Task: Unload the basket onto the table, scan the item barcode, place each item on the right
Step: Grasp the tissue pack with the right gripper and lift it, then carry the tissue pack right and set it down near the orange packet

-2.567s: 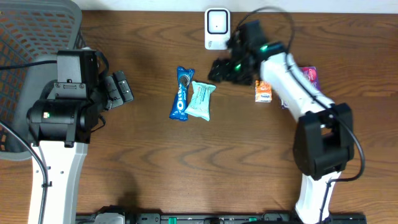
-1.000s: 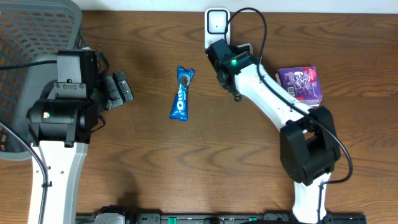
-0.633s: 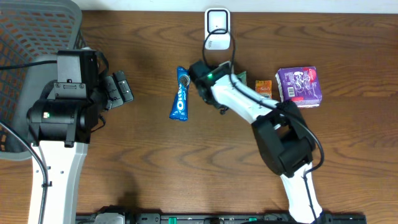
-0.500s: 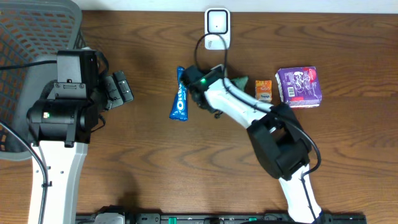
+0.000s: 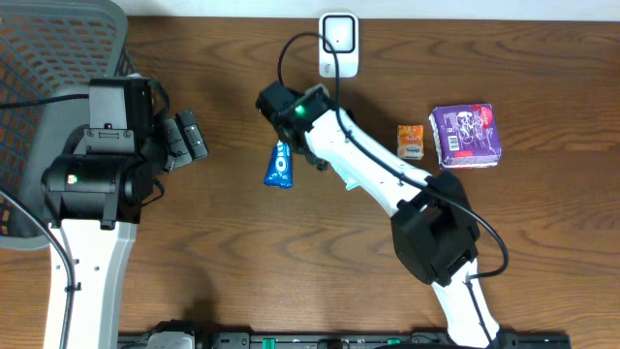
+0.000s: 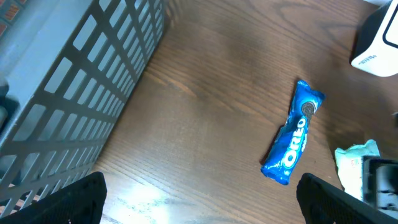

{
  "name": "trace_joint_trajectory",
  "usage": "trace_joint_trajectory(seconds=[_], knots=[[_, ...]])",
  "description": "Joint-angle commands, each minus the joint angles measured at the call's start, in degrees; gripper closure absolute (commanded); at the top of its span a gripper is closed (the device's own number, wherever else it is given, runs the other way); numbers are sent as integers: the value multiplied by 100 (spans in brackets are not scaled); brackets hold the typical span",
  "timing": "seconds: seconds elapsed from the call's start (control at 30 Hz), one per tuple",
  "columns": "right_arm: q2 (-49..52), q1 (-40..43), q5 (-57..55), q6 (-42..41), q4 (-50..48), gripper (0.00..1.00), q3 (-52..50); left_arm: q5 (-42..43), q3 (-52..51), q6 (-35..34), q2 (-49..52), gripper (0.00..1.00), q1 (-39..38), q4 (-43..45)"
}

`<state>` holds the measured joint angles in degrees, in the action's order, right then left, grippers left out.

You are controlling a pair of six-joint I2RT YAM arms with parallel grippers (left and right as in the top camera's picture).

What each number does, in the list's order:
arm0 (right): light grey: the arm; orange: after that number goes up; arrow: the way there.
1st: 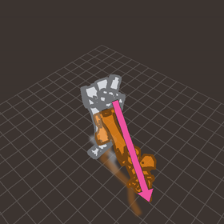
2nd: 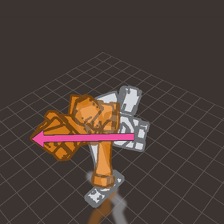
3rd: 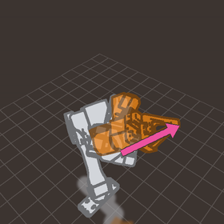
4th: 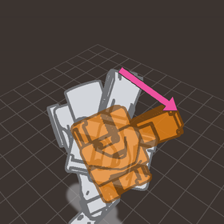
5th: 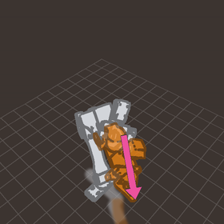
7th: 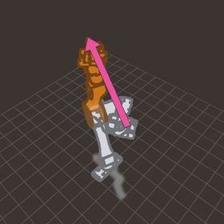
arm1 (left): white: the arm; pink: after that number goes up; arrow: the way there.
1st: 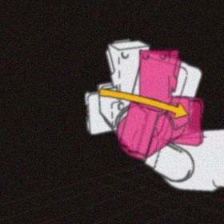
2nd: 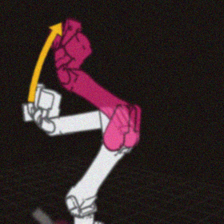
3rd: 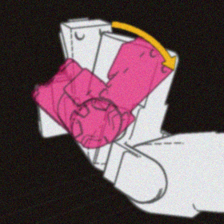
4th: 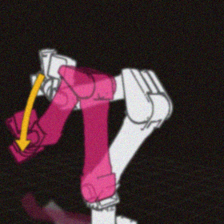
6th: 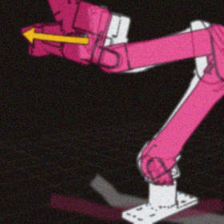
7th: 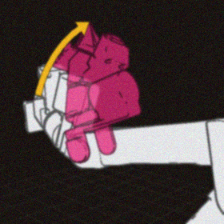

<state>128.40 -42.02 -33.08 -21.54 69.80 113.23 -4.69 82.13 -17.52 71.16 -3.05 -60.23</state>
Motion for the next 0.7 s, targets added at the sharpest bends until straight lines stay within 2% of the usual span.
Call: trace_joint_trajectory(seconds=[0.0,0.2,0.37,0.67], knots=[[-13,-55,420,356,26,34,136,-50,61,76,22,2,20,-22],[87,-120,688,901,-345,35,-461,-48,61,76,22,2,20,-22],[109,-66,201,898,-953,32,-1117,-50,61,76,22,2,20,-22],[111,13,365,901,-1766,35,-1847,-50,61,76,22,2,20,-22]])
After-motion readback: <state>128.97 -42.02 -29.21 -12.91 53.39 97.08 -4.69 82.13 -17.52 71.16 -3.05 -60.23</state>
